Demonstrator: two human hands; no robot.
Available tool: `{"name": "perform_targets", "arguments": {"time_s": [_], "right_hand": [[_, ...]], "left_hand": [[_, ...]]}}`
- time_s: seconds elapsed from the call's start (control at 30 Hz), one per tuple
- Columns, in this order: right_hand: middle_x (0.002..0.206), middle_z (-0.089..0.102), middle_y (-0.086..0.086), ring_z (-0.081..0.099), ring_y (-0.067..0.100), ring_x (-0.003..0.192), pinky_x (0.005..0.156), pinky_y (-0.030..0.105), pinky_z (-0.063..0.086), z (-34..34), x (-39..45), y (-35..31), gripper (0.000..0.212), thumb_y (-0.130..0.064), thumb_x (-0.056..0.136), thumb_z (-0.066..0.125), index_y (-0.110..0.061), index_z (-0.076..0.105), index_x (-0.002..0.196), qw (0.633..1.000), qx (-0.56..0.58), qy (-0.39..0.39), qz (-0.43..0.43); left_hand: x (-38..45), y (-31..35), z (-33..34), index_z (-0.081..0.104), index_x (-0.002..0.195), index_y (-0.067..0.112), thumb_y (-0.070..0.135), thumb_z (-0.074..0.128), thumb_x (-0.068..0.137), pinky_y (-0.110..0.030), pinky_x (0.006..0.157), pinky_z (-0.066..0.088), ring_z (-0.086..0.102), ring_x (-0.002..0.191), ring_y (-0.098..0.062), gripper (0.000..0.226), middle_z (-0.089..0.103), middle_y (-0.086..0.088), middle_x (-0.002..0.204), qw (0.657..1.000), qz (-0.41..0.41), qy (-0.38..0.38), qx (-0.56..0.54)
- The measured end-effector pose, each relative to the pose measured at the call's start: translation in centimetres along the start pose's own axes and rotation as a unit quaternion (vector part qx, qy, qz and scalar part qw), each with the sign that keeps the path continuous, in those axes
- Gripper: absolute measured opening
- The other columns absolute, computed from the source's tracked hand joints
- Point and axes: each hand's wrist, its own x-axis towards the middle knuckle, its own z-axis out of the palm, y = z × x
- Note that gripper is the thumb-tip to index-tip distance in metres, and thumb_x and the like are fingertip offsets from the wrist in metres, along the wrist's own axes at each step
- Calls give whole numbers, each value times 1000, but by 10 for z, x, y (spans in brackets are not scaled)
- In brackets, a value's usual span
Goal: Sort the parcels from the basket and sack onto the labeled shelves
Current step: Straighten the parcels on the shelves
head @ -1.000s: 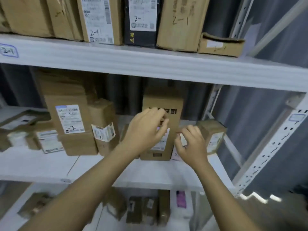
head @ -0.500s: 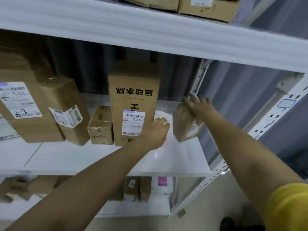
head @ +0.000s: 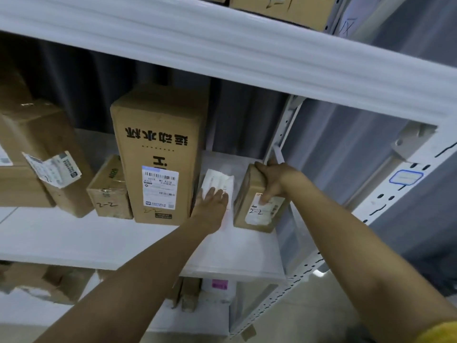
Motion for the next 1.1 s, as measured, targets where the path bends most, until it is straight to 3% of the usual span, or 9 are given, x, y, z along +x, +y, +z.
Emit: {"name": "perform_targets", "arguments": {"time_s": [0.2,0.57,0.63,0.7,0.77,0.8,0.9,1.0,1.1], "right_hand": [[162,11,7,26,31,143,109,37,36,3,0,3,124,-45,69,83,-27,-3,157,1000,13,-3,-12],[163,8,4,17,34,146,116,47,30,4,1,8,126,-42,69,85,-30,-6,156,999,25,-9,22],[164,-1,5,5,38,148,117,55,20,4,-4,4,129,-49,68,84,-32,-9,155,999,28,-10,37],[163,-12,8,-12,39,148,117,60,5,6,-10,-3,130,-57,67,80,-30,-12,155,998,48,17,36],[163,-15,8,-17,34,148,118,56,0,5,-23,-14,124,-63,72,74,-30,-12,155,992,102,70,11],[163,-12,7,-15,30,149,119,53,4,6,-28,-21,118,-64,76,69,-29,-10,155,985,134,105,-10],[164,-4,1,-1,24,151,120,46,14,7,-37,-55,109,-61,80,68,-28,-3,157,931,312,169,-85],[164,-6,-4,4,21,151,120,44,17,11,-32,-99,115,-57,77,72,-31,-8,155,862,461,180,-111],[164,-6,-5,5,18,150,118,41,19,7,-27,-136,121,-47,75,79,-33,-13,154,809,538,197,-132]], "left_hand": [[14,19,-2,23,149,12,32,49,98,-46,115,15,22,141,-29,60,27,-8,154,999,-9,37,-22],[33,32,-5,15,152,15,33,47,99,-48,118,0,9,147,-29,64,15,-7,160,999,-4,25,-36],[24,31,-12,12,153,15,36,45,100,-48,118,-4,4,148,-29,66,8,-8,161,999,15,42,-23],[8,26,-22,20,151,14,29,46,99,-45,118,-1,10,148,-29,59,14,-10,160,990,46,119,-59],[-14,15,-28,45,138,14,17,50,93,-41,114,16,34,137,-32,46,39,-15,147,952,85,269,-119],[-26,6,-30,54,127,15,15,51,87,-39,105,24,43,125,-31,40,49,-15,135,925,85,345,-133],[-59,-29,-27,54,110,12,26,50,83,-36,86,29,40,104,-25,30,50,-14,113,854,-21,481,-199],[-84,-69,-25,46,120,5,40,60,85,-26,92,21,34,111,-25,52,45,-21,119,780,-192,523,-286],[-99,-106,-34,25,145,7,47,74,77,-26,107,19,26,134,-26,93,26,-18,146,733,-260,456,-433]]}}
